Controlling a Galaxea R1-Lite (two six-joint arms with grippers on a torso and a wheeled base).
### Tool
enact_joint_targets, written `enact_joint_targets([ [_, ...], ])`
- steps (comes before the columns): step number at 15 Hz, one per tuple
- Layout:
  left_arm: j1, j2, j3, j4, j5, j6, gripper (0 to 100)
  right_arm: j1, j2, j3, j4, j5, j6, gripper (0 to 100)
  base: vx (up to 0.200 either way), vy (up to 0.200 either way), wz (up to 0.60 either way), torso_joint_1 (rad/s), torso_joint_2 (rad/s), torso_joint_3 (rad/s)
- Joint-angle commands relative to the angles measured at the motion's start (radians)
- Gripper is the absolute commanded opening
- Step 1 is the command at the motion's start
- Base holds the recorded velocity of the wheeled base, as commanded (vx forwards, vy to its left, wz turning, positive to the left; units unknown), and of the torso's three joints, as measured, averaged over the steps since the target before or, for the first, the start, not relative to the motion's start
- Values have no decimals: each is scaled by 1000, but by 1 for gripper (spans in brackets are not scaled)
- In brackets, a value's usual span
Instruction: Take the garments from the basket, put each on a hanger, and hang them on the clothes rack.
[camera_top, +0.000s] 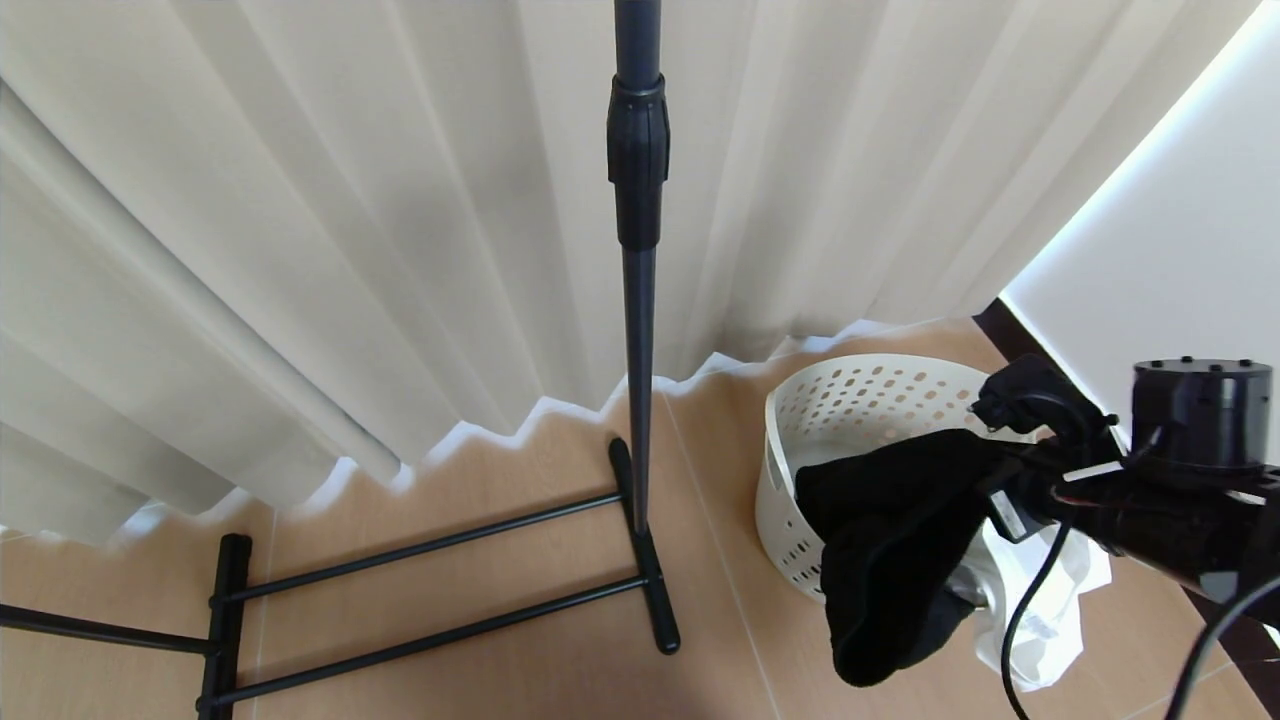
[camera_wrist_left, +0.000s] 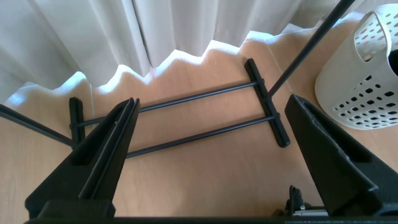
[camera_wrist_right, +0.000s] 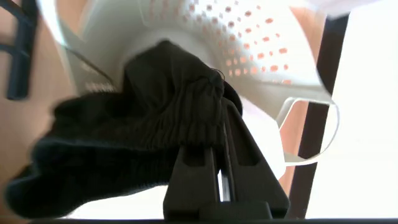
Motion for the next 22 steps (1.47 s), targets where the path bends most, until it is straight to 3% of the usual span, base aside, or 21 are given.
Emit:
enact_joint_targets([
  [1,0,0,0,0,-1,0,100,81,-211,95,-15,4,14,0,0,0,0,0,0,0],
  [9,0,0,0,0,-1,-3,100,94,-284,96,-15,-6,14,0,0,0,0,1,2,26],
  [22,0,0,0,0,-1,-3,100,89,-282,96,-15,-6,11,0,0,0,0,1,2,197],
])
